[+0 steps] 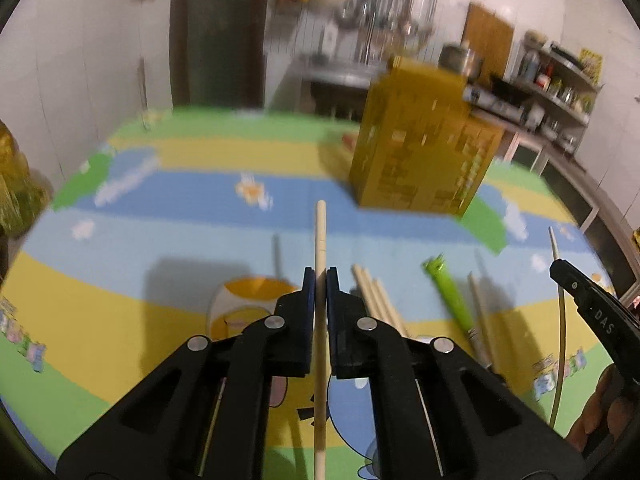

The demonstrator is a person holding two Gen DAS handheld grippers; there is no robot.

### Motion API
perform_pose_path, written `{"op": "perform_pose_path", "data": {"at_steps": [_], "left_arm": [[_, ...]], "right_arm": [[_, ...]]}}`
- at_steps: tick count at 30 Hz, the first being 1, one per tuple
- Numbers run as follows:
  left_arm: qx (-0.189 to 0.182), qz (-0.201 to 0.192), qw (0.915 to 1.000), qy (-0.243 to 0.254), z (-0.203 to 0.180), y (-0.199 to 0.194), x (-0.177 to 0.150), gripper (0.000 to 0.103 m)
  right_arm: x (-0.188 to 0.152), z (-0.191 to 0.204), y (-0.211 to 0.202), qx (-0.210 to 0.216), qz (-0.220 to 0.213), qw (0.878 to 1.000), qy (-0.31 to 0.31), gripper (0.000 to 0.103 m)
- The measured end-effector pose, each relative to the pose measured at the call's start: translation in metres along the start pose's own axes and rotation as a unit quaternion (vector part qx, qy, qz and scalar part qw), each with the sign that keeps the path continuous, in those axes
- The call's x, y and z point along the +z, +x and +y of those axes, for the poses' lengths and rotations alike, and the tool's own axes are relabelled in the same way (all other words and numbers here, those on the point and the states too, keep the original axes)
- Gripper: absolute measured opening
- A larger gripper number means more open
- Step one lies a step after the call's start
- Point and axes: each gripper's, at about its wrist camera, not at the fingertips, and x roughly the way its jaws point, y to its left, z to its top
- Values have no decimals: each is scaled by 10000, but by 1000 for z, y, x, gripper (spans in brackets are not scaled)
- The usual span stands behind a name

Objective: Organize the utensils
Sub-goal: 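Close the left gripper on one chopstick while the right gripper grasps another chopstick, then lift the left gripper's chopstick toward the yellow holder while the right gripper carries its chopstick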

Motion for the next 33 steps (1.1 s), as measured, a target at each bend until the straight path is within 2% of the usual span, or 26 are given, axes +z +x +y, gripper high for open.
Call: {"op": "perform_pose_path", "data": {"at_steps": [3, 8, 16, 27, 31, 33], "left_arm": [[52, -446, 9990, -29, 1, -23, 3, 4], [2, -838, 9963, -176, 7, -50, 6, 4], [51, -1045, 9940, -322, 15, -65, -1, 4], [125, -1444, 9894, -1, 3, -82, -10, 4], [-60, -1626, 9867, 17, -2, -92, 10, 4], [-182, -1759, 9842, 5, -6, -98, 26, 4]], "right_arm": [[3, -2, -15, 51, -355, 9994, 4, 6], [3, 0, -33, 129, -756, 9970, -71, 6], [-2, 5, -55, 115, -1220, 9921, -284, 6], [-15, 4, -74, 89, -1661, 9852, -406, 6], [7, 1, -86, 244, -1937, 9801, -357, 6], [29, 0, -90, 378, -2084, 9767, -335, 6]]}}
